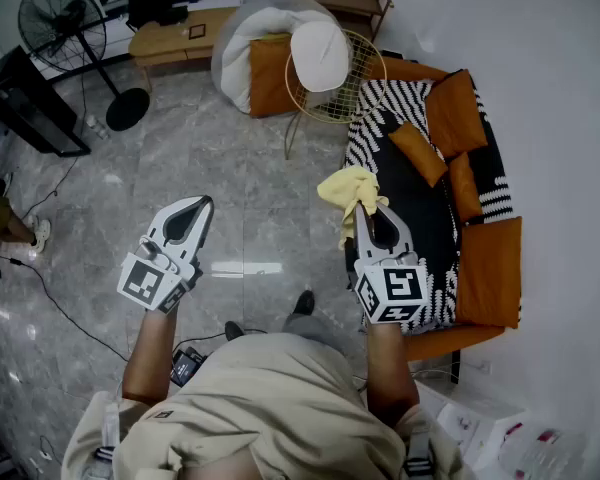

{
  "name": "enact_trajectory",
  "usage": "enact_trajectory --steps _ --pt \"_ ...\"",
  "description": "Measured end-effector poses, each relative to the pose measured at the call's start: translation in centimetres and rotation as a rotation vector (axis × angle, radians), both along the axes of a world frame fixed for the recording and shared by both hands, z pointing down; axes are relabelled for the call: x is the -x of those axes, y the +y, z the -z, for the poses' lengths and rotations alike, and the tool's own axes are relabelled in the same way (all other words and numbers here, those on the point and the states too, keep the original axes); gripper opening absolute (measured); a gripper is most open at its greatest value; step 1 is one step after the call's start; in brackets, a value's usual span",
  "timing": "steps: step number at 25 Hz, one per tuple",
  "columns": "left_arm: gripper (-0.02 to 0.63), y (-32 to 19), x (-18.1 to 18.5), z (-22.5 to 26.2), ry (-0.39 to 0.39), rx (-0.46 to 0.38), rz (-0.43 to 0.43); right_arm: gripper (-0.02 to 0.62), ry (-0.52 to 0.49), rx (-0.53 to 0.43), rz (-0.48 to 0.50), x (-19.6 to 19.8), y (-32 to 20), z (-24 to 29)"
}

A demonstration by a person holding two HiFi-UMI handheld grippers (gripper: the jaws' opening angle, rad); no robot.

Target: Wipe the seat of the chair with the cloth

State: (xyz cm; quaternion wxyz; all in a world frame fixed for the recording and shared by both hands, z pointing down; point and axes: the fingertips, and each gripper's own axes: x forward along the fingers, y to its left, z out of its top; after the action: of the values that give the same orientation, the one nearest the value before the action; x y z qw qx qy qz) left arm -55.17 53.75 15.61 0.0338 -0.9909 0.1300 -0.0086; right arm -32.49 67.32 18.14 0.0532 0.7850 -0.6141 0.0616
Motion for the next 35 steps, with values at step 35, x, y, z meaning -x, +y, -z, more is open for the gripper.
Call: enact_trajectory --steps 35 --pt "0.015 -12.5 -28.2 -1.8 -0.048 0.026 -0.069 0.071 -0.107 -0.003 -0.067 -24.9 -7.5 -2.3"
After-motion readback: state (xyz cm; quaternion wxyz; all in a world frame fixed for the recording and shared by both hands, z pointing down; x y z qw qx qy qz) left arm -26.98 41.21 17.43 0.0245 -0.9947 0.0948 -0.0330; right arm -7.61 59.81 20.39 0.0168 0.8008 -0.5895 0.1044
